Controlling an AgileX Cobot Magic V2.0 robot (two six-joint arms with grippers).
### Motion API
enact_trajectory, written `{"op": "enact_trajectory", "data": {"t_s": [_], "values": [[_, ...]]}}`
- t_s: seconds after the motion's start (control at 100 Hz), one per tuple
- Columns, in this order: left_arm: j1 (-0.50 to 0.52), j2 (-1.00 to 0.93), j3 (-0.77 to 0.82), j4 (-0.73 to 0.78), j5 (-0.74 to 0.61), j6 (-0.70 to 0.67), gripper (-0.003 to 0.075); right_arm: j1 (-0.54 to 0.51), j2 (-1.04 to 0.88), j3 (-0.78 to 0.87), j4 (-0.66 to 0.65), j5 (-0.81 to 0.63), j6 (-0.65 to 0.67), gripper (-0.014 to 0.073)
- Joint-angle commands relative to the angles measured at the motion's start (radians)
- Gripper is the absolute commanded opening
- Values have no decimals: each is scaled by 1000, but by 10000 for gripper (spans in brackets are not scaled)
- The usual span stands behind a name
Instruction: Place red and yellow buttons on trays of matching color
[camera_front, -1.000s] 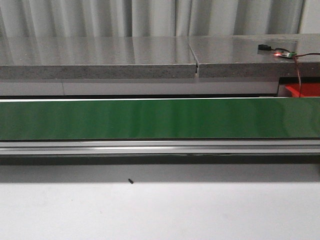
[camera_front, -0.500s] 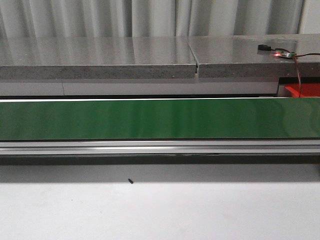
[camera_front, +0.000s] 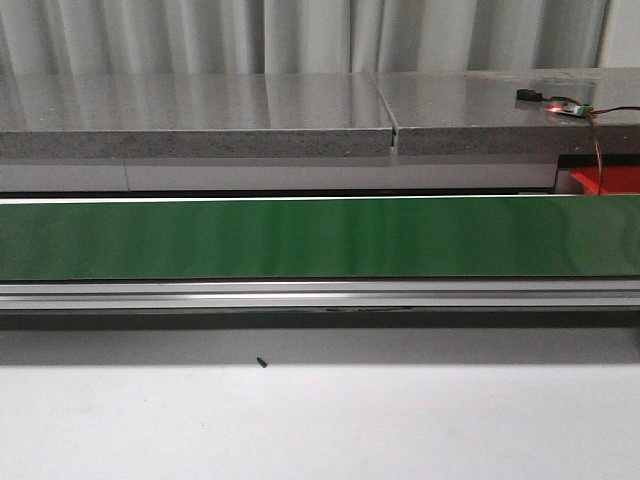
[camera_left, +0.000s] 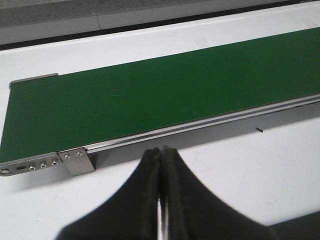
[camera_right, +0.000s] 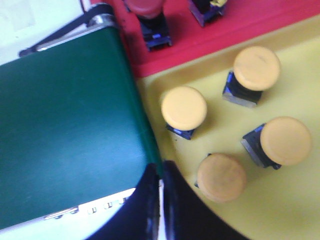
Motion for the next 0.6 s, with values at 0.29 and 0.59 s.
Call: {"op": "enact_trajectory", "data": {"t_s": [0.29,0.59], "values": [[-8,7,-24,-21,-65,0,-19,198,-203,-20,-14,-58,-36,-116],[-8,7,-24,-21,-65,0,-19,275,-375,-20,-14,-56,-45,-116]]}}
